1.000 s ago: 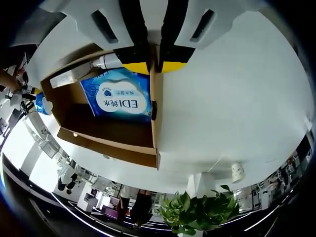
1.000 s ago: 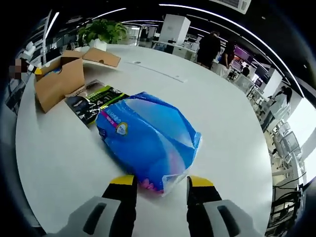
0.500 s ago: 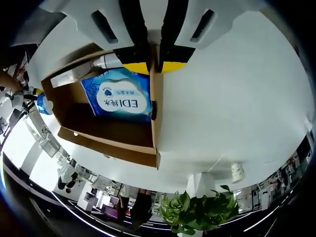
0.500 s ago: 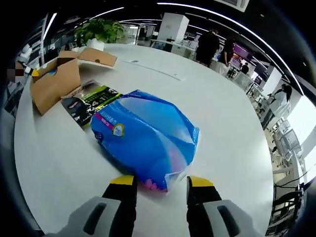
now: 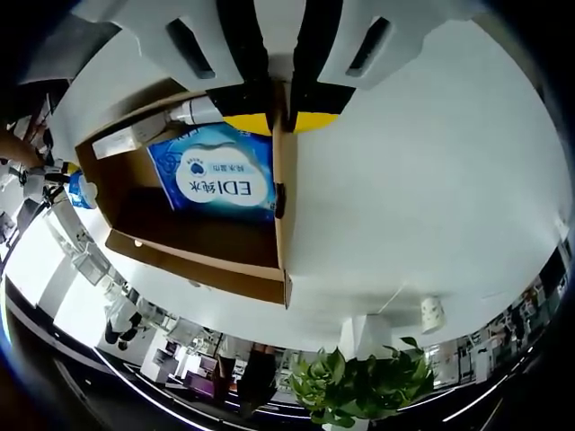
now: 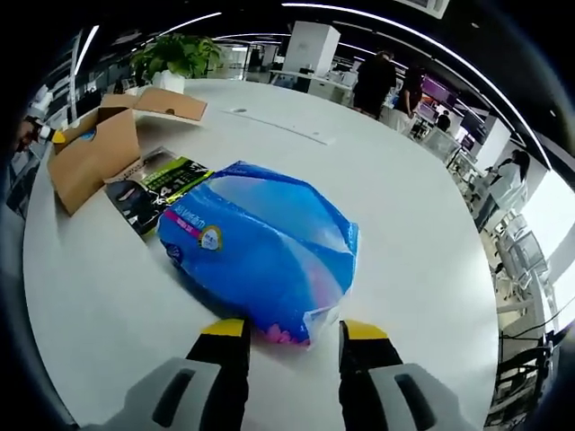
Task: Operate the shoe box by opening the lid, removing the specified soft item, and placing it in the target area until the item is outside and the box remains undamaged.
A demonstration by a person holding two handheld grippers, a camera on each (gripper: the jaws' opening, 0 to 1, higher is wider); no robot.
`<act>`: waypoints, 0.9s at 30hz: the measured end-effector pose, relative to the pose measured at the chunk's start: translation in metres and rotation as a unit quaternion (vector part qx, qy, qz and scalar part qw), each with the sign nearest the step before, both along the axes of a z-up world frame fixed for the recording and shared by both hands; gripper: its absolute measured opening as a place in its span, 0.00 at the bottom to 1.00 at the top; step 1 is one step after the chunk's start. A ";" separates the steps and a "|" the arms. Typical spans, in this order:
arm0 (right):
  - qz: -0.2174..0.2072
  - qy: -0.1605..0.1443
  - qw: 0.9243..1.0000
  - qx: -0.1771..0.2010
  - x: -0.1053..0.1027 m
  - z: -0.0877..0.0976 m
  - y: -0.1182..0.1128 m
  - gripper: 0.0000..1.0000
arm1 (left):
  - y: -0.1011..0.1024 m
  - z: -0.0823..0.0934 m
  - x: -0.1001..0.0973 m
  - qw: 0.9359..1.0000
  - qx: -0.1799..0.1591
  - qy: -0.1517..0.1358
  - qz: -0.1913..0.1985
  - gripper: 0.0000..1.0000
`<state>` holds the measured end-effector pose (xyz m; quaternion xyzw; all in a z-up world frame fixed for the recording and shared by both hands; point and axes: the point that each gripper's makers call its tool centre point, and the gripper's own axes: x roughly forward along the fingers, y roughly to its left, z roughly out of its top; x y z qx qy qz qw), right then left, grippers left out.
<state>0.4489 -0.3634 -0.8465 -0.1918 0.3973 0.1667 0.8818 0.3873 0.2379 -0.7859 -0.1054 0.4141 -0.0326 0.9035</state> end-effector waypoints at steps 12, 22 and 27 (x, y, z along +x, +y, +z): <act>-0.007 -0.002 1.000 0.019 -0.003 0.000 0.010 0.38 | 0.000 0.000 0.000 1.000 0.000 0.000 0.000 0.05; -0.029 -0.001 0.999 0.034 0.001 0.000 0.012 0.40 | 0.000 0.000 0.000 1.000 -0.001 0.000 0.000 0.05; -0.036 0.001 0.999 0.038 0.000 -0.001 0.013 0.40 | 0.000 0.000 0.000 1.000 -0.002 0.000 0.000 0.05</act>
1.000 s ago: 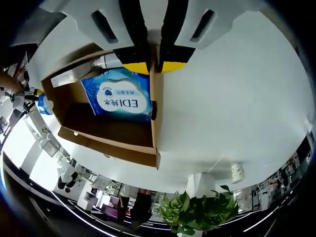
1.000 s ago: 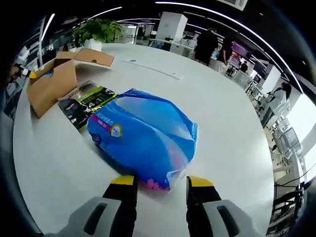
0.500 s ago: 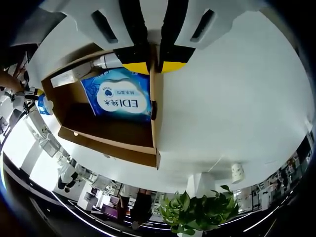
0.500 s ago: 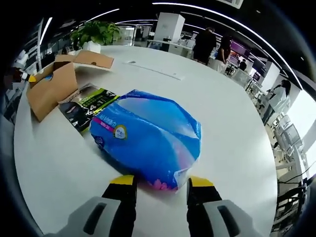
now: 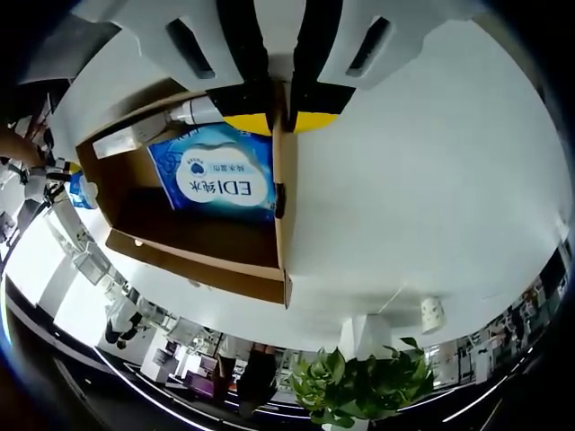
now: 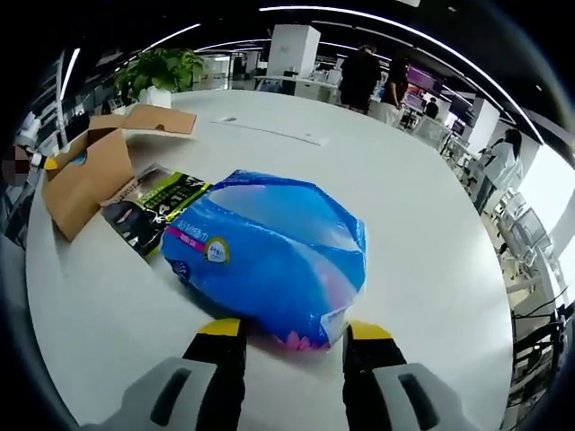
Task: Operate the shoe box by opening the lid, removing the specified soft item, and placing it in the target area until the item is outside and the box remains undamaged.
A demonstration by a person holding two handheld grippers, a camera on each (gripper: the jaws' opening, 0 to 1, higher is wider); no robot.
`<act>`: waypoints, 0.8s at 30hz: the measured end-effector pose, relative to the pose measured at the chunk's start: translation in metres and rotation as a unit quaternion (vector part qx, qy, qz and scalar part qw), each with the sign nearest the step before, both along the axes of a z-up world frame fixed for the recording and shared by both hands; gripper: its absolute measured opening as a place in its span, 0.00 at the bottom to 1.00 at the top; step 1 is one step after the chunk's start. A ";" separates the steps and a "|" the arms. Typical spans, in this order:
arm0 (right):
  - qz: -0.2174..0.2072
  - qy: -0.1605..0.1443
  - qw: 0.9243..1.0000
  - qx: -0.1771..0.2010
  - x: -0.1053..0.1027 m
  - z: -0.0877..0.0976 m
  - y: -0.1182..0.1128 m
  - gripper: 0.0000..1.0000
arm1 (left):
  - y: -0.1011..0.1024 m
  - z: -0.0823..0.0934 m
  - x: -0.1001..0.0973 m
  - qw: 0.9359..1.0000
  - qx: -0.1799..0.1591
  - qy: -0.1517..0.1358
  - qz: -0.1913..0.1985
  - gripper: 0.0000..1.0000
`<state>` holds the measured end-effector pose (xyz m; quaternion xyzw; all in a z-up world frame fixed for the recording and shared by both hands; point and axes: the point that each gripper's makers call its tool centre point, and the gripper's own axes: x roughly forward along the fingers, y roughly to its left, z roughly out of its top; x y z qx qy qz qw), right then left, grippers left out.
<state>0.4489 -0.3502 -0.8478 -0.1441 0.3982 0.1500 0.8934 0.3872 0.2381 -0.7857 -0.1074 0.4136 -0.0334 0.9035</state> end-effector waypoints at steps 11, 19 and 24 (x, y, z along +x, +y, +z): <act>-0.007 -0.001 1.000 0.004 0.001 0.000 0.001 0.41 | 0.000 0.001 -0.001 1.000 0.000 0.000 0.000 0.05; -0.007 -0.004 1.000 0.003 -0.003 0.005 -0.002 0.42 | 0.000 0.000 0.000 1.000 0.002 0.001 -0.001 0.05; -0.002 -0.007 1.000 0.001 -0.009 0.009 -0.005 0.43 | 0.000 0.000 0.000 1.000 0.005 0.003 -0.002 0.05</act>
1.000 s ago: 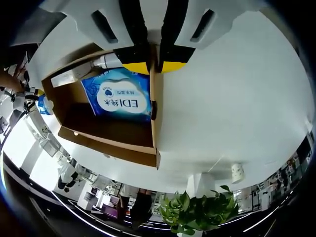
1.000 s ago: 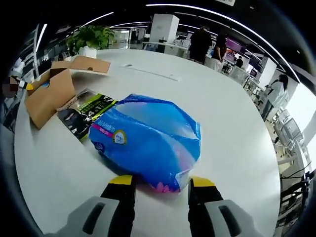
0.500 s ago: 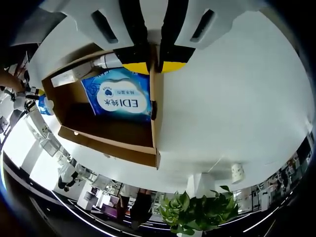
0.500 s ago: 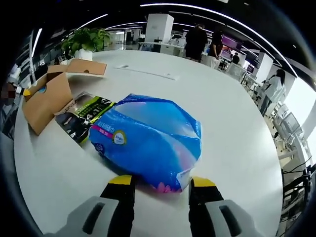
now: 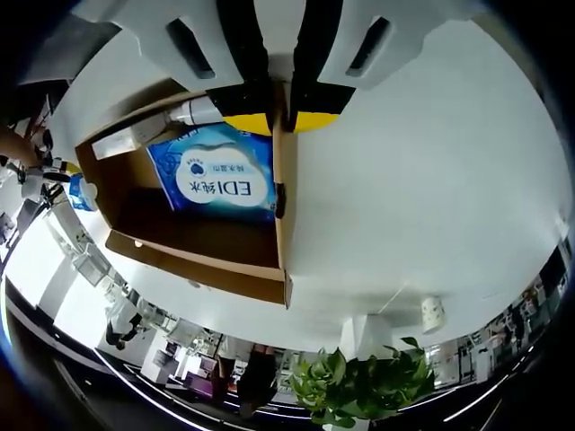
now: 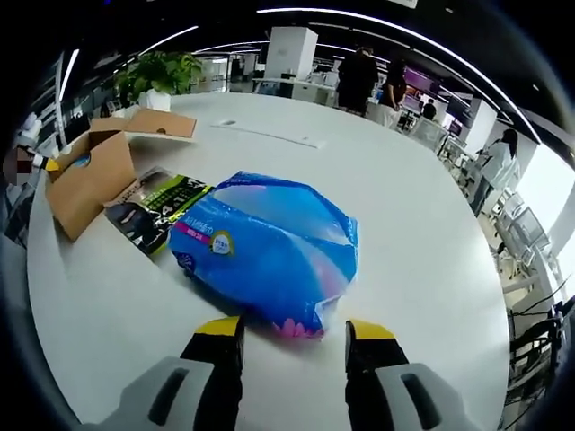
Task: Operate the shoe box by opening the lid, removing the specified soft item, and placing it in the target area until the item is outside and the box remains undamaged.
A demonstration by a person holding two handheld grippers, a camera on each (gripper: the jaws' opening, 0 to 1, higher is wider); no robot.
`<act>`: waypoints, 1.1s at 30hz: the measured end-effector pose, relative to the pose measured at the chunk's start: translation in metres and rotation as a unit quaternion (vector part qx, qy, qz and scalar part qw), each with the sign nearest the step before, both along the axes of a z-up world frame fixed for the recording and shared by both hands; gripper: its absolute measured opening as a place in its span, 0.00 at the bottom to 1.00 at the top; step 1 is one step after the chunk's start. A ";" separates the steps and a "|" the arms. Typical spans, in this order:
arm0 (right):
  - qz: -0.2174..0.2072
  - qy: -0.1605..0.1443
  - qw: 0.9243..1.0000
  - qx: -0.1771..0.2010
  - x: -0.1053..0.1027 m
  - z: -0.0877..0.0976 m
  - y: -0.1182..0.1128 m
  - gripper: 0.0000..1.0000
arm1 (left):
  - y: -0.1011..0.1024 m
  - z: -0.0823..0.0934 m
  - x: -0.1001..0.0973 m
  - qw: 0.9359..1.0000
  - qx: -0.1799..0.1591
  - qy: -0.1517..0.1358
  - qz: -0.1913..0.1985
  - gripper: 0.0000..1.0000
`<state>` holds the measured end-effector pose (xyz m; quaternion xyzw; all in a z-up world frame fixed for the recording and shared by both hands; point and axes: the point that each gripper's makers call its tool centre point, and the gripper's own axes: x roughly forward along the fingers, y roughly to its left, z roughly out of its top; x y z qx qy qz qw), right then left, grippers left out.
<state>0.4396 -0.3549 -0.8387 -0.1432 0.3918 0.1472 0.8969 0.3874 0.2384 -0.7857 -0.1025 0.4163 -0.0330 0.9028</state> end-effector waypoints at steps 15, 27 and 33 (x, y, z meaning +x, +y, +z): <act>0.025 -0.021 0.999 0.013 -0.017 0.022 0.015 0.46 | 0.000 0.000 -0.001 1.000 0.006 0.002 -0.001 0.05; 0.039 -0.042 0.998 0.036 -0.020 0.046 0.039 0.46 | 0.000 0.000 -0.001 1.000 0.005 0.004 0.001 0.05; 0.048 -0.053 0.996 0.058 -0.016 0.058 0.058 0.46 | 0.000 0.000 -0.001 1.000 0.004 0.005 0.002 0.05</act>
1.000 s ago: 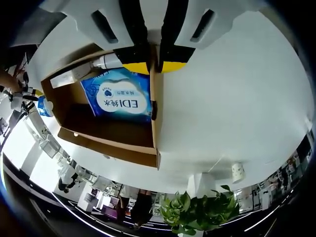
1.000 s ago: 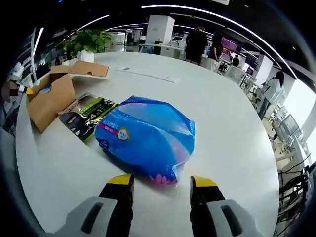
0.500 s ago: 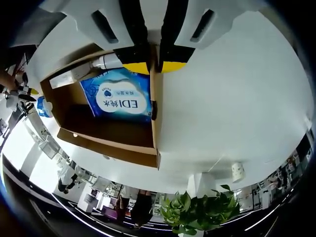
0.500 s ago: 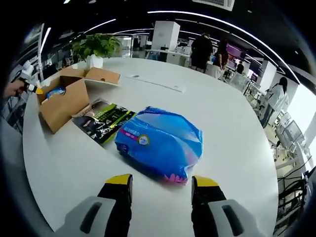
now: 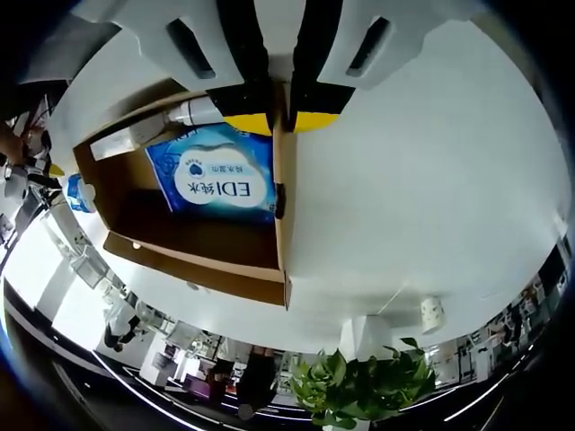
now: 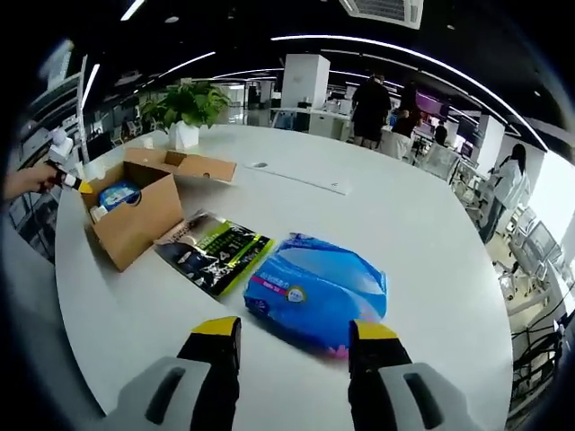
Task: Operate the shoe box by opening the lid, removing the specified soft item, and placing it in the target area until the item is outside and the box remains undamaged.
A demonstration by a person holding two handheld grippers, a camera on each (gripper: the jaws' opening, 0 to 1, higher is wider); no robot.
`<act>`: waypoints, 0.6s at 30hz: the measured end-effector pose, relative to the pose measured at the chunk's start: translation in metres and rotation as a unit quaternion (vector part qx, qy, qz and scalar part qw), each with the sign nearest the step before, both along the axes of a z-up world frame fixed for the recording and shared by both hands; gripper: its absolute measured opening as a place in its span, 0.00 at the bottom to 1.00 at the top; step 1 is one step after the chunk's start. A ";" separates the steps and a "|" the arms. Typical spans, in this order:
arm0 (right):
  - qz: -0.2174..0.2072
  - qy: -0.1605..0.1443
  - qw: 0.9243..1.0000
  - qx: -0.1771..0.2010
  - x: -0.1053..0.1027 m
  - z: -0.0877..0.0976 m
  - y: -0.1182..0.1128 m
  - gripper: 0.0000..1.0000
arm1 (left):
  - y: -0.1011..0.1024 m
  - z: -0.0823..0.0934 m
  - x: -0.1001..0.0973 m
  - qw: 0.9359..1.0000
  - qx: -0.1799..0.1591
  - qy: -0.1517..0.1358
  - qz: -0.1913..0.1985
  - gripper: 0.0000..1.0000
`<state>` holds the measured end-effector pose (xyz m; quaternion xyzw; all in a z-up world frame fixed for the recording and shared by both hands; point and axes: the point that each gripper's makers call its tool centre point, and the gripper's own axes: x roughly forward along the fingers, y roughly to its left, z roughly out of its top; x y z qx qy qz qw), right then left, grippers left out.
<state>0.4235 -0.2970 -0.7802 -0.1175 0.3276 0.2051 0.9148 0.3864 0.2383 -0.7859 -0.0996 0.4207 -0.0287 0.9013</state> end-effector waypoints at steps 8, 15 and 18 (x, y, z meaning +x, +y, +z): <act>0.027 -0.003 1.000 0.014 0.000 0.011 0.030 0.47 | 0.000 0.000 0.000 1.000 -0.003 0.000 0.001 0.05; 0.046 0.007 0.999 0.028 -0.001 0.010 0.057 0.47 | 0.000 0.000 0.000 1.000 -0.007 -0.001 0.002 0.05; 0.050 0.010 0.998 0.037 -0.002 0.009 0.068 0.46 | -0.001 0.000 0.000 1.000 -0.007 0.000 0.001 0.05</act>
